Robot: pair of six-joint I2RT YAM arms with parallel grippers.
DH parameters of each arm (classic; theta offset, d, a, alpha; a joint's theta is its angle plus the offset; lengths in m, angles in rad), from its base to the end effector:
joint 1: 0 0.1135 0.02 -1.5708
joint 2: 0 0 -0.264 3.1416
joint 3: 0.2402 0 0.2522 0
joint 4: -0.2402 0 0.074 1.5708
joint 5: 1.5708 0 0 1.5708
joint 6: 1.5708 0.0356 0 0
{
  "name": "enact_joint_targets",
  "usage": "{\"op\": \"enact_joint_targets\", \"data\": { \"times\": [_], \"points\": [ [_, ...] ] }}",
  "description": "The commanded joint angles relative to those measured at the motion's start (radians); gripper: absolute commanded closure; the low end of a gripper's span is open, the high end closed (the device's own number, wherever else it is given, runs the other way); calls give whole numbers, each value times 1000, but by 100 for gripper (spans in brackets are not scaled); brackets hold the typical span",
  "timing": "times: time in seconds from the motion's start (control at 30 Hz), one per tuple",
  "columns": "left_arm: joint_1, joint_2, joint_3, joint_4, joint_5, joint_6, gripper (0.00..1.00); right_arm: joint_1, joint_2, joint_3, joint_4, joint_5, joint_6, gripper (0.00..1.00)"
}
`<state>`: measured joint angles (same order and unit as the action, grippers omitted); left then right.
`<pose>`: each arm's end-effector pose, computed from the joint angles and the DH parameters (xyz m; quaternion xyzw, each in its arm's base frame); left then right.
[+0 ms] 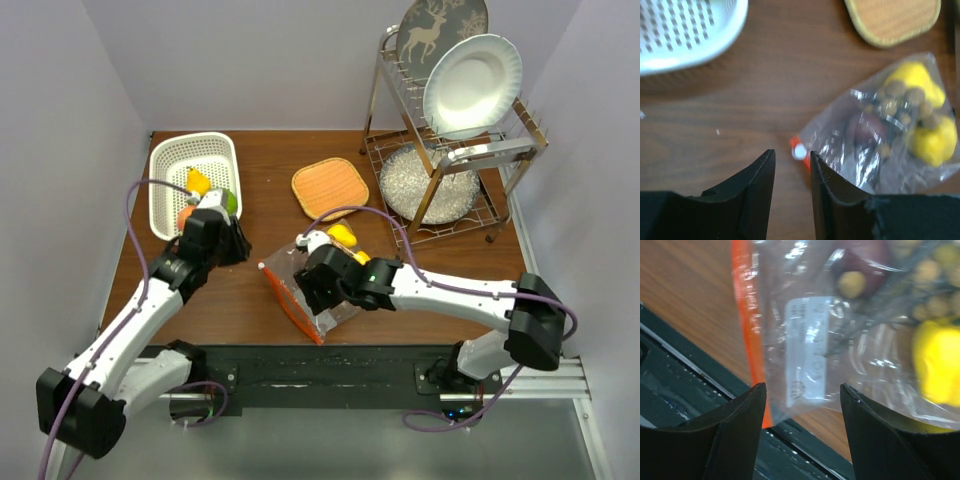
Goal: Open the zip-top bag and remove the fake food
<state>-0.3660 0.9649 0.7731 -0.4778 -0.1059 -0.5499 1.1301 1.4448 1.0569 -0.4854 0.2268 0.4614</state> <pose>0.1949 -0.0707 0.2748 -0.1055 0.8930 -0.1495 0.4111 0.1378 0.2734 0.2550 -0.2699 0.8947 0.1681 0.3136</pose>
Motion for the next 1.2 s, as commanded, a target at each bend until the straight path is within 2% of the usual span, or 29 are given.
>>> {"op": "enact_joint_targets", "data": {
  "times": [0.0, 0.07, 0.23, 0.4, 0.5, 0.53, 0.6, 0.7, 0.9, 0.97, 1.17],
  "points": [
    [-30, -150, -136, -41, 66, -140, 64, 60, 78, 77, 4, 49, -24, 35],
    [-48, -215, -182, -39, 77, -174, 65, 89, 118, 112, -5, 71, -26, 35],
    [-67, -238, -234, -32, 123, -222, 69, 135, 250, 204, -65, 150, -12, 34],
    [-83, -242, -304, 39, 164, -258, 71, 154, 316, 252, -114, 232, 28, 34],
    [-120, -227, -343, 105, 182, -294, 71, 155, 336, 279, -146, 296, 66, 55],
    [-132, -218, -353, 122, 184, -317, 71, 155, 333, 282, -148, 307, 74, 71],
    [-169, -209, -360, 184, 190, -341, 71, 154, 315, 287, -147, 327, 86, 85],
    [-211, -180, -363, 266, 210, -395, 71, 154, 299, 305, -139, 338, 91, 93],
    [-266, -117, -382, 425, 198, -487, 71, 154, 264, 331, -116, 339, 118, 100],
    [-287, -89, -402, 464, 175, -513, 71, 154, 249, 333, -108, 348, 129, 100],
    [-342, 50, -475, 731, 132, -542, 67, 155, 183, 308, -73, 335, 160, 100]
  ]
}}
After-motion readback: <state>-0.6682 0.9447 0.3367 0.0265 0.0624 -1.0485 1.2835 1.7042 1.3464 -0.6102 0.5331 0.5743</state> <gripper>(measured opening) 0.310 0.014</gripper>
